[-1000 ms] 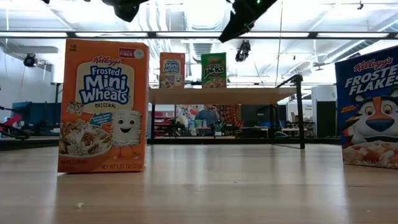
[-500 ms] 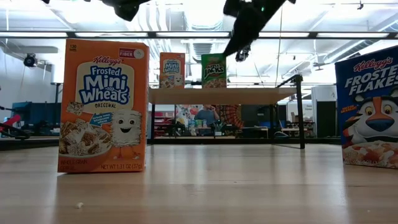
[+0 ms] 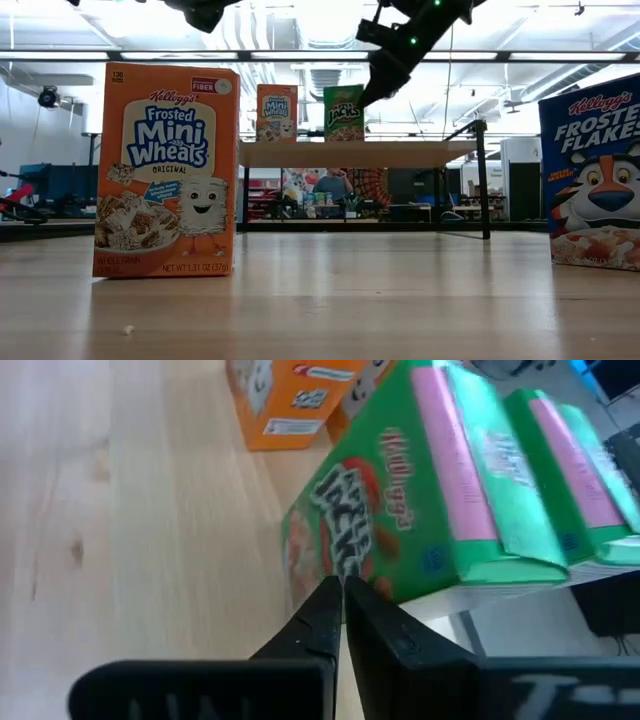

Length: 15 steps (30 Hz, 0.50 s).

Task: Stack cereal on shelf
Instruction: Put the right green cereal box aligned with the other green cereal box on the shelf

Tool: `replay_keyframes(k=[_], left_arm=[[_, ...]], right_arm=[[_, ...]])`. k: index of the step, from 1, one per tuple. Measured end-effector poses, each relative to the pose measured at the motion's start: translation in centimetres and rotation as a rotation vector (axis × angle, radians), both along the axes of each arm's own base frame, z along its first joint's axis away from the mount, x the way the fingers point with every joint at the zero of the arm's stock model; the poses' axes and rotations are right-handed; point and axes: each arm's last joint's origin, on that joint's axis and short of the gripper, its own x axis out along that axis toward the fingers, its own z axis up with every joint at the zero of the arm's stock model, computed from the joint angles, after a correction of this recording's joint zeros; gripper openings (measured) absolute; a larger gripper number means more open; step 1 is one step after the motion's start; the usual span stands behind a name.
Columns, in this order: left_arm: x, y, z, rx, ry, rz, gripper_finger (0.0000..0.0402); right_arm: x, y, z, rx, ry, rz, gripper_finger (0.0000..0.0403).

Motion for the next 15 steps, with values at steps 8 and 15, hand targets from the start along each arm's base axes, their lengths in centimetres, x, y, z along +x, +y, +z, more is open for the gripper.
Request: replay_keyframes(k=[8, 15], left_arm=[[0.00, 0.00, 0.00, 0.000, 0.000, 0.000, 0.0000], [-0.01, 0.00, 0.02, 0.000, -0.001, 0.000, 0.0000]], right_arm=[[-0.19, -0.69, 0.17, -0.014, -0.006, -0.015, 0.0009], [-0.19, -0.70, 0.16, 0.004, -0.015, -0.012, 0.0009]])
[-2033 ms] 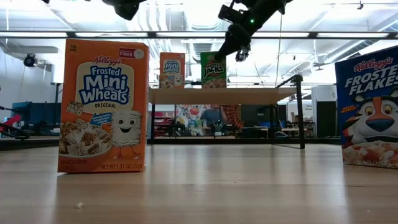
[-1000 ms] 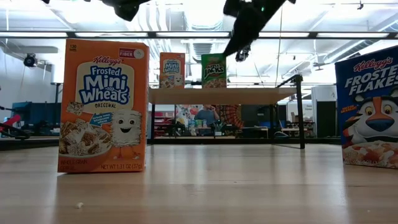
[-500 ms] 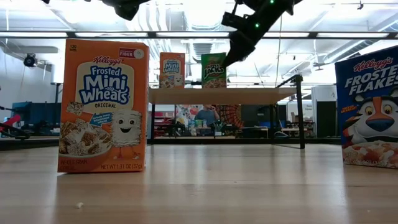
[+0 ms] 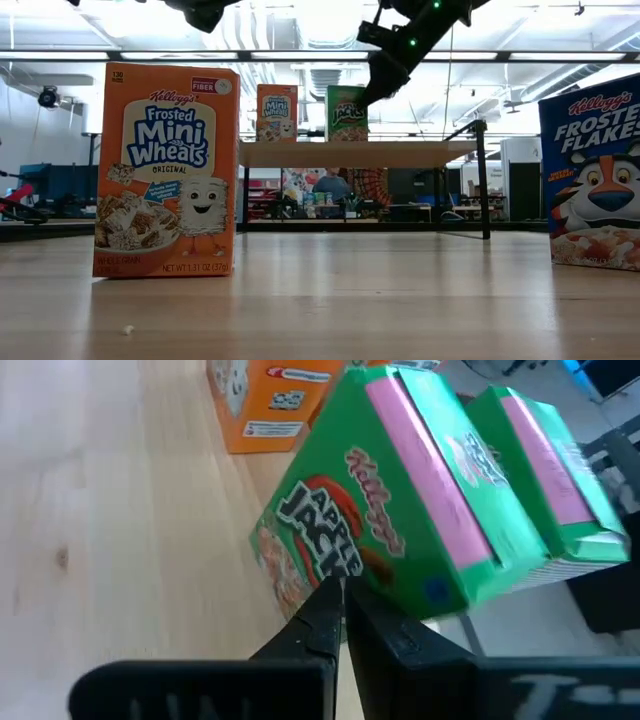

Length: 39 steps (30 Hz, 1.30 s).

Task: Stack cereal on shelf
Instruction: Put the right green cereal box aligned with the other green cereal box on the shelf

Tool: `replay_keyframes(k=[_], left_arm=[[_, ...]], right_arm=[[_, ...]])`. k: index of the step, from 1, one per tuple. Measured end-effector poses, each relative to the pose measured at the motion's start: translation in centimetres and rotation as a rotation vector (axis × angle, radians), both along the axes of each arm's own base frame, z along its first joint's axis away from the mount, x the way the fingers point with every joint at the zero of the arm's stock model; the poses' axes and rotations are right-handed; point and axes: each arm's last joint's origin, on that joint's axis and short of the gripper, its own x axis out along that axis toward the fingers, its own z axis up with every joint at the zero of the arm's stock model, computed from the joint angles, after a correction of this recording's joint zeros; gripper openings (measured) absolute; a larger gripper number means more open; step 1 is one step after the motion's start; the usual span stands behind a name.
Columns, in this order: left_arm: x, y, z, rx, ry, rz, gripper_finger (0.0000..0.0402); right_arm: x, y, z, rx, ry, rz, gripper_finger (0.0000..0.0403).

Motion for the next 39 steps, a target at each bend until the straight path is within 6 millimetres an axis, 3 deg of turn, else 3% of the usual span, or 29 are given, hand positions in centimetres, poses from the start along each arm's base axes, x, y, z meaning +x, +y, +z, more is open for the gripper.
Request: replay_keyframes(k=[13, 26, 32, 39], left_arm=[[0.0, 0.0, 0.0, 0.000, -0.001, 0.000, 0.0000], [0.0, 0.0, 0.0, -0.004, -0.001, 0.001, 0.0000], [0.0, 0.0, 0.0, -0.004, 0.000, 0.001, 0.0000], [0.0, 0.0, 0.0, -0.004, 0.000, 0.001, 0.0000]], right_arm=[[2.6, -0.4, -1.6, 0.038, -0.107, 0.052, 0.0009], [3.5, -0.7, -1.9, 0.032, -0.103, 0.042, 0.0009], [3.4, 0.4, -1.2, 0.030, -0.117, 0.071, 0.0009], [2.7, 3.3, 0.3, 0.073, -0.133, 0.116, 0.0009]])
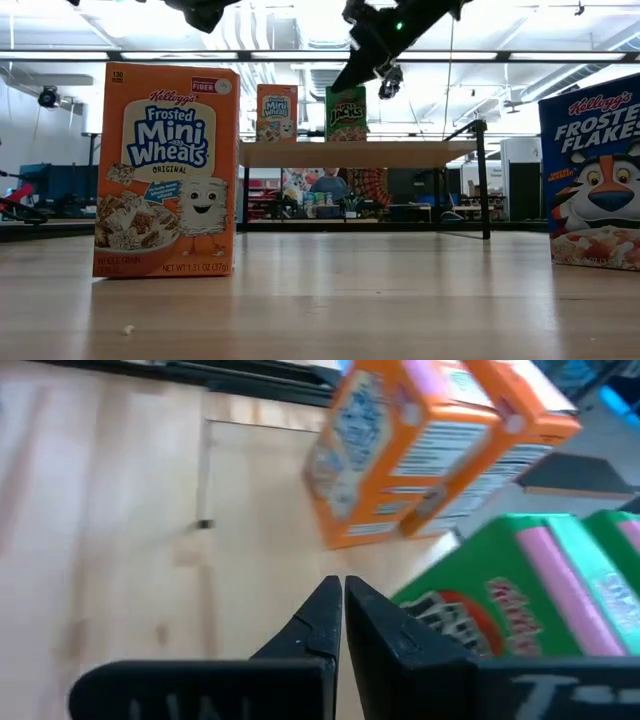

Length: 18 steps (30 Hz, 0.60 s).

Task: Stack cereal on shelf
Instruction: Put the right green cereal box aligned with the other green cereal box on the shelf, then put the top right blue cereal box on the shelf

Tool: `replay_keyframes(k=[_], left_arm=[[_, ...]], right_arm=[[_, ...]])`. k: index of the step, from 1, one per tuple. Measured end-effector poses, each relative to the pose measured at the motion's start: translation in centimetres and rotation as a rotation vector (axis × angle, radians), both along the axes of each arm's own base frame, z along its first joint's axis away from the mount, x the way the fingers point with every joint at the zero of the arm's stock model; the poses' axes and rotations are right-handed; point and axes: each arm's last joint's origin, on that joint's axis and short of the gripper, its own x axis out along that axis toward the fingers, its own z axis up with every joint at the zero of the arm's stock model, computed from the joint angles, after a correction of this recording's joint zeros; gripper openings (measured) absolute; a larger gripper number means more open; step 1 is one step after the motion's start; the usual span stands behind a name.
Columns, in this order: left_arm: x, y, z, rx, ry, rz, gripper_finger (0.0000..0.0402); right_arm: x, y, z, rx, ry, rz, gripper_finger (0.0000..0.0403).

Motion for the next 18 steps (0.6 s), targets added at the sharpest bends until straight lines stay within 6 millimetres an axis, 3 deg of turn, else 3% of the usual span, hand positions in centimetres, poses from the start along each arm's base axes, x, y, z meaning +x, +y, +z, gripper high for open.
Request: replay_keyframes(k=[12, 18], left_arm=[[0.0, 0.0, 0.0, -0.017, 0.000, 0.003, 0.0000], [0.0, 0.0, 0.0, -0.016, 0.000, 0.002, 0.0000]], right_arm=[[-0.3, 7.1, -1.1, 0.187, 0.062, 0.085, 0.0009], [-1.4, 9.8, -0.6, 0.418, 0.141, -0.019, 0.0009]])
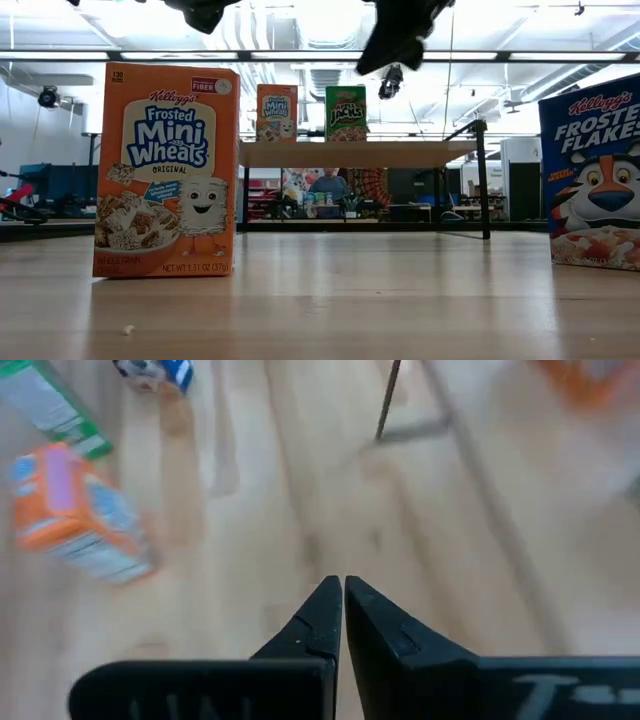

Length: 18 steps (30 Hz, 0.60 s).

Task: Stack cereal on shelf
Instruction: Put the top right blue cereal box on the shelf

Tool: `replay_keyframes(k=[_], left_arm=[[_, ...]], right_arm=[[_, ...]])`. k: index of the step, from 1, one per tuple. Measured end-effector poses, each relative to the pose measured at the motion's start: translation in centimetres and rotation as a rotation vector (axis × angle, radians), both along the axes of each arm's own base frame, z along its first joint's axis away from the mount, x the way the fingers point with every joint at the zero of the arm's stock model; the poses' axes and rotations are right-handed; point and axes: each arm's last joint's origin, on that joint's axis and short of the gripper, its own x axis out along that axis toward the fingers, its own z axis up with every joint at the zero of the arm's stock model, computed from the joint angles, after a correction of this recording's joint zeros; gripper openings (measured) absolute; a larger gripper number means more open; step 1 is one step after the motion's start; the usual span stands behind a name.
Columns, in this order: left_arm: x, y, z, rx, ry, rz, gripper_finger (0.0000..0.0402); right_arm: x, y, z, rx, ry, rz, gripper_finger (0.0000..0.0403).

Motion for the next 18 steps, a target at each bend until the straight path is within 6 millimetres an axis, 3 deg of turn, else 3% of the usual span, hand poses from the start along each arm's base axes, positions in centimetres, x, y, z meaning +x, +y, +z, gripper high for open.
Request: replay_keyframes(k=[7, 18], left_arm=[[0.0, 0.0, 0.0, 0.000, 0.000, 0.001, 0.0000], [0.1, 0.0, 1.1, 0.042, -0.012, -0.004, 0.0000]], right_arm=[[-0.9, 2.2, 1.5, 0.489, 0.108, -0.157, 0.0024], [-1.2, 5.9, 4.1, 0.698, 0.165, -0.155, 0.0129]])
